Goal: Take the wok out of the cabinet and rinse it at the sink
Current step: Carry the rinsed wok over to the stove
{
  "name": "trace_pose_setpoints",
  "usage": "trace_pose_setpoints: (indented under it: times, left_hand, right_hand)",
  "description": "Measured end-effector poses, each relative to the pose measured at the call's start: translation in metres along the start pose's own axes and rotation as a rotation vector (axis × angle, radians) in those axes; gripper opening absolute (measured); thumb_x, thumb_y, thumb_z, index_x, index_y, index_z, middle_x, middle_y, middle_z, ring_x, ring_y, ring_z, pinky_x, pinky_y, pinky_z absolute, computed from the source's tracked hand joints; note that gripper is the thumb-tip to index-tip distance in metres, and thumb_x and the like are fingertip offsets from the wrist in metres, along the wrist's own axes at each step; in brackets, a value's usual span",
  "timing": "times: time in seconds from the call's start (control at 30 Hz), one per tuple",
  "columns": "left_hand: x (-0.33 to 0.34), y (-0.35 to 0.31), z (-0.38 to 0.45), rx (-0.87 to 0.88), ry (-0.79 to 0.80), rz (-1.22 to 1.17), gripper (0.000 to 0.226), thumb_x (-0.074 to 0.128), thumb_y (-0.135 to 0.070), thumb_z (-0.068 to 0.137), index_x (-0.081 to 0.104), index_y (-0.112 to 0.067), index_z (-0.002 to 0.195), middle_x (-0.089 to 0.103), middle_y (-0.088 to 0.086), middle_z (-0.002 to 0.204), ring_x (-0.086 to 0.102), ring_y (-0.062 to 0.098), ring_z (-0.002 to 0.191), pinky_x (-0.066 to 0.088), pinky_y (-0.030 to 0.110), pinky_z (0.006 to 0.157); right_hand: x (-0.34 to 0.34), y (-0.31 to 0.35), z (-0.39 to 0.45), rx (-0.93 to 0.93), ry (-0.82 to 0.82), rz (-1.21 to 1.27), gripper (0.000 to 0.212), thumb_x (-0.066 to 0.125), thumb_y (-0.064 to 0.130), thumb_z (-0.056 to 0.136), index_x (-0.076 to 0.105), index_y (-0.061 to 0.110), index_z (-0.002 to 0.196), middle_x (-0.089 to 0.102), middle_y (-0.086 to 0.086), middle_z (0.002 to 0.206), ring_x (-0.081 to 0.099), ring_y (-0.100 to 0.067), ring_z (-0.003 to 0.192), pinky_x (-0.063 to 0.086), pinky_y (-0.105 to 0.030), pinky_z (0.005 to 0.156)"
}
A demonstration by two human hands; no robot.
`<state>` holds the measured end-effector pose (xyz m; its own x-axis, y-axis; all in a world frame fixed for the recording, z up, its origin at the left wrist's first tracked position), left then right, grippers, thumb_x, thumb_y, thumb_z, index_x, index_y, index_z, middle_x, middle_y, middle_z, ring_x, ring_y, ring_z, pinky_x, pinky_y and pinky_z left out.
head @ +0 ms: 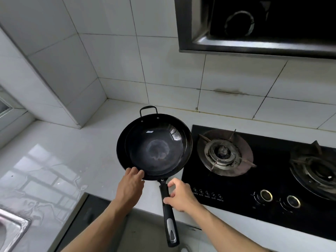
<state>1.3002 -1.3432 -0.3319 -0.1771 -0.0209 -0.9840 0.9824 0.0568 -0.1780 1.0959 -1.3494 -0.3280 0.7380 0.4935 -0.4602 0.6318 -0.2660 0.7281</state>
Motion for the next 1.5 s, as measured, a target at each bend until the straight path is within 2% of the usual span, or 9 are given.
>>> trace_pose_setpoints:
  times: [0.17, 0.23, 0.4, 0.5, 0.7, 0.87, 1.03, 1.3, 1.5]
  left_hand:
    - [-0.001, 0.009, -0.005, 0.059, -0.035, 0.015, 0.016, 0.075, -0.012, 0.08, 0.062, -0.016, 0.088, 0.056, 0.0, 0.085, 0.048, 0.021, 0.077, 0.046, 0.031, 0.047]
    - [-0.004, 0.012, -0.003, 0.062, -0.055, 0.018, 0.012, 0.074, -0.012, 0.081, 0.063, -0.014, 0.087, 0.056, 0.002, 0.083, 0.049, 0.023, 0.076, 0.044, 0.032, 0.047]
    - [-0.006, 0.011, -0.008, 0.039, -0.015, -0.047, 0.012, 0.068, -0.024, 0.087, 0.066, -0.018, 0.097, 0.061, -0.001, 0.098, 0.054, 0.025, 0.096, 0.051, 0.036, 0.072]
    - [-0.009, -0.005, -0.025, 0.056, -0.007, -0.216, 0.023, 0.066, -0.033, 0.088, 0.066, -0.023, 0.108, 0.061, -0.006, 0.113, 0.051, 0.02, 0.109, 0.048, 0.033, 0.087]
    - [-0.008, -0.03, -0.051, -0.07, 0.075, -0.352, 0.049, 0.073, -0.045, 0.077, 0.058, -0.026, 0.12, 0.053, -0.006, 0.119, 0.056, 0.019, 0.106, 0.046, 0.028, 0.086]
    - [-0.006, -0.035, -0.056, -0.135, 0.161, -0.299, 0.059, 0.068, -0.038, 0.074, 0.055, -0.028, 0.13, 0.059, -0.001, 0.104, 0.06, 0.021, 0.096, 0.051, 0.035, 0.082]
    - [-0.013, -0.02, -0.056, -0.144, 0.183, -0.279, 0.056, 0.065, -0.026, 0.076, 0.056, -0.03, 0.131, 0.055, 0.001, 0.098, 0.058, 0.024, 0.087, 0.049, 0.031, 0.076]
    - [-0.018, -0.012, -0.057, -0.127, 0.196, -0.257, 0.049, 0.06, -0.023, 0.081, 0.056, -0.027, 0.13, 0.055, 0.001, 0.101, 0.057, 0.023, 0.087, 0.048, 0.03, 0.075]
    - [-0.017, -0.013, -0.059, -0.127, 0.188, -0.252, 0.053, 0.059, -0.024, 0.083, 0.05, -0.029, 0.134, 0.054, 0.001, 0.104, 0.056, 0.021, 0.088, 0.046, 0.028, 0.074]
  right_hand:
    - [0.022, -0.003, -0.015, -0.009, -0.015, 0.013, 0.041, 0.072, 0.021, 0.077, 0.05, 0.025, 0.11, 0.068, -0.005, 0.086, 0.058, -0.012, 0.062, 0.052, -0.023, 0.053]
    - [0.029, 0.002, -0.02, -0.016, -0.012, 0.037, 0.04, 0.07, 0.018, 0.08, 0.047, 0.024, 0.113, 0.067, -0.006, 0.084, 0.058, -0.012, 0.059, 0.049, -0.021, 0.047]
    - [0.038, 0.008, -0.02, -0.058, -0.039, 0.071, 0.054, 0.077, 0.019, 0.073, 0.05, 0.03, 0.119, 0.066, -0.004, 0.088, 0.068, -0.016, 0.067, 0.057, -0.027, 0.058]
    - [0.028, 0.01, -0.013, -0.196, -0.147, -0.124, 0.058, 0.082, 0.025, 0.073, 0.053, 0.027, 0.123, 0.057, 0.002, 0.105, 0.062, -0.014, 0.087, 0.052, -0.025, 0.078]
    - [-0.006, 0.012, 0.003, -0.454, -0.289, -0.592, 0.062, 0.07, 0.033, 0.083, 0.047, 0.015, 0.139, 0.042, -0.004, 0.14, 0.035, -0.022, 0.131, 0.033, -0.032, 0.107]
    - [-0.02, 0.003, 0.017, -0.416, -0.24, -0.694, 0.047, 0.064, 0.035, 0.088, 0.057, 0.014, 0.13, 0.053, -0.003, 0.132, 0.042, -0.02, 0.127, 0.037, -0.034, 0.105]
    - [-0.015, 0.001, 0.022, -0.534, -0.276, -0.636, 0.024, 0.057, 0.015, 0.094, 0.07, 0.015, 0.115, 0.065, -0.003, 0.109, 0.054, -0.023, 0.104, 0.045, -0.036, 0.094]
    - [-0.013, -0.001, 0.03, -0.546, -0.321, -0.593, 0.016, 0.06, 0.006, 0.091, 0.073, 0.011, 0.098, 0.066, -0.003, 0.091, 0.055, -0.021, 0.091, 0.052, -0.035, 0.071]
    - [-0.015, -0.001, 0.035, -0.552, -0.315, -0.614, 0.014, 0.061, 0.006, 0.09, 0.072, 0.012, 0.094, 0.066, -0.002, 0.089, 0.055, -0.02, 0.089, 0.049, -0.031, 0.071]
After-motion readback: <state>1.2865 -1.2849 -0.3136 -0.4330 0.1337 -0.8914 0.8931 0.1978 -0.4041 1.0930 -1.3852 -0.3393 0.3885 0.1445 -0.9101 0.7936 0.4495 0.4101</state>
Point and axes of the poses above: each hand's wrist, its own z-axis towards the middle knuckle, its own x-axis out of the palm, y = z × x, the point moved 1 cm from there along z, towards the middle knuckle
